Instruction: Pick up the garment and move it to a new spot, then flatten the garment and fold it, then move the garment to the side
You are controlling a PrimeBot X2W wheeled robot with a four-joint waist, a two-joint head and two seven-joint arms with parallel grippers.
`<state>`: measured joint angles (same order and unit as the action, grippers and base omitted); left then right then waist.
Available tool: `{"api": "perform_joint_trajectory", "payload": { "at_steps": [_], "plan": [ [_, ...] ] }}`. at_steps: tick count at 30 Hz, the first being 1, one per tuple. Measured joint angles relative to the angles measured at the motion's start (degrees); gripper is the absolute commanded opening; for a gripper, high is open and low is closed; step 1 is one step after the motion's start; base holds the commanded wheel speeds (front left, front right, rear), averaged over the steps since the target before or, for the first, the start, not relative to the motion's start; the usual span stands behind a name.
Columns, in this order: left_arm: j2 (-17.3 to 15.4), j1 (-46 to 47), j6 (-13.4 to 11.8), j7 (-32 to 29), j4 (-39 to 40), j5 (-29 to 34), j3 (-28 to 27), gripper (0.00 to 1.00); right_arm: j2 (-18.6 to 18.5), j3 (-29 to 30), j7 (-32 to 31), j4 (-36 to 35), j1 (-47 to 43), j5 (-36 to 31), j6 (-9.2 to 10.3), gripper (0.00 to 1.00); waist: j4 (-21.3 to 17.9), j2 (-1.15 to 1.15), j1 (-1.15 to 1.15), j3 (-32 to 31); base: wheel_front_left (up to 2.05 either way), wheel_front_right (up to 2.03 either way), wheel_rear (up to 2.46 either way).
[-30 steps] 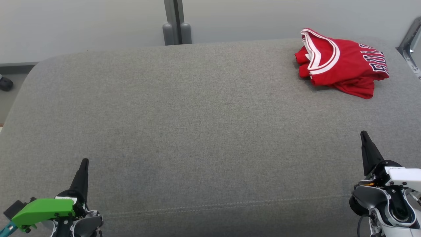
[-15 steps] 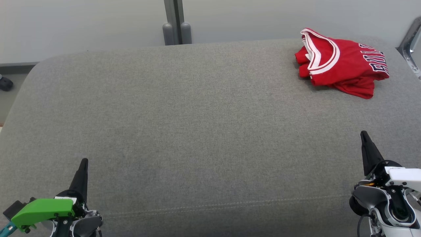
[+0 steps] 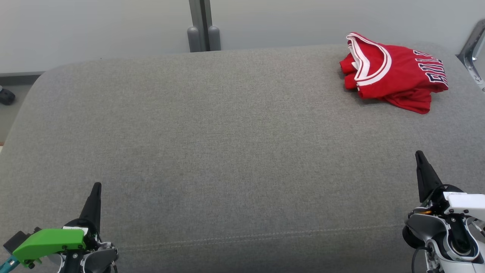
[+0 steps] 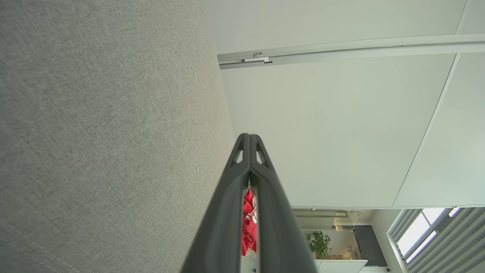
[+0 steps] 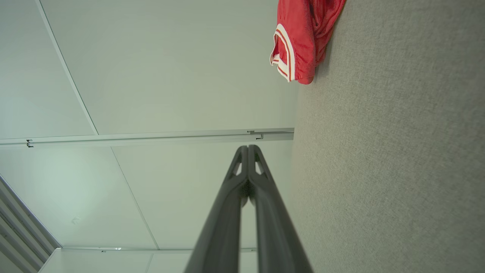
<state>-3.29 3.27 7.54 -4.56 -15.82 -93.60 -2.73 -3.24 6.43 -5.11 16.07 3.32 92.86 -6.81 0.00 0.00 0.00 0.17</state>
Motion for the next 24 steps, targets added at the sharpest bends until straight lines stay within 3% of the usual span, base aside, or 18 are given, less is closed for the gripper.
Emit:
{"api": "perform_joint_trajectory", "payload": {
  "at_steps": [24],
  "plan": [
    [0.1, 0.0, 0.0, -0.3, 0.0, 0.0, -0.1, 0.00, 0.0, 0.0, -0.1, 0.0, 0.0, 0.0, 0.00, 0.00, 0.0, 0.00, 0.00, 0.0, 0.00, 0.00, 0.00]
  ]
}}
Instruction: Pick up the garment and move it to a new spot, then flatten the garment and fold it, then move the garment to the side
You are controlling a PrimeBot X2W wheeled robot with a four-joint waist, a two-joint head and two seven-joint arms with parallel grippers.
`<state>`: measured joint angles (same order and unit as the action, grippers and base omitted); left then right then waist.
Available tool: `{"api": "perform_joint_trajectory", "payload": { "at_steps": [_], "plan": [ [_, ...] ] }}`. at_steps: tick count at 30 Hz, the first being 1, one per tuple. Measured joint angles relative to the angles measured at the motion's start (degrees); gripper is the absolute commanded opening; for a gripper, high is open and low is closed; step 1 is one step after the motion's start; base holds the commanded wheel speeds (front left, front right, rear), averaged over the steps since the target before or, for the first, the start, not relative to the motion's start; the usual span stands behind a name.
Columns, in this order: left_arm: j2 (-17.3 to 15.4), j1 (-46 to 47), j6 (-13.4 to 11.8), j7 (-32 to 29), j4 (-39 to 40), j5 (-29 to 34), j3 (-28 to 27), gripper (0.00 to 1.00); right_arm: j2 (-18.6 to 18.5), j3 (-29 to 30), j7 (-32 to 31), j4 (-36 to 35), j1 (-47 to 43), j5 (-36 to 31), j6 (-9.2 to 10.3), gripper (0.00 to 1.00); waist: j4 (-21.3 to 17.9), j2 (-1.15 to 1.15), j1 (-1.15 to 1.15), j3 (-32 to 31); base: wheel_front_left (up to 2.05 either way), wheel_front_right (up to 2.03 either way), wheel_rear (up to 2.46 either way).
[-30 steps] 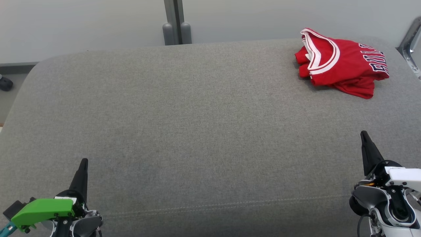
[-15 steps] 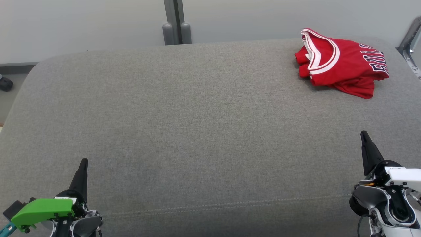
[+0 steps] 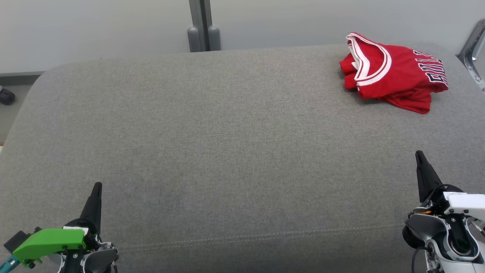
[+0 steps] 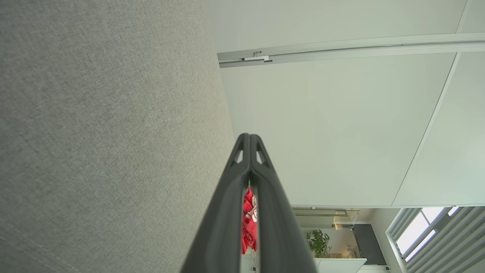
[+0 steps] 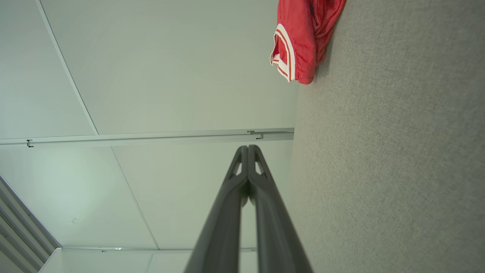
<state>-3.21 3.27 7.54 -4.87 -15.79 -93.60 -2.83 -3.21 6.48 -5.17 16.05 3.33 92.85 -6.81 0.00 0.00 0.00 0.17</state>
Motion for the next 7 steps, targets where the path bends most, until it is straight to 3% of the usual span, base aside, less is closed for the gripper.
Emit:
{"api": "perform_joint_trajectory", "payload": {
  "at_steps": [7],
  "plan": [
    [0.0, 0.0, 0.0, -0.1, 0.0, 0.0, 0.0, 0.00, 0.0, 0.0, 0.0, 0.0, 0.0, 0.0, 0.00, 0.00, 0.0, 0.00, 0.00, 0.0, 0.00, 0.00, 0.00]
  ]
}}
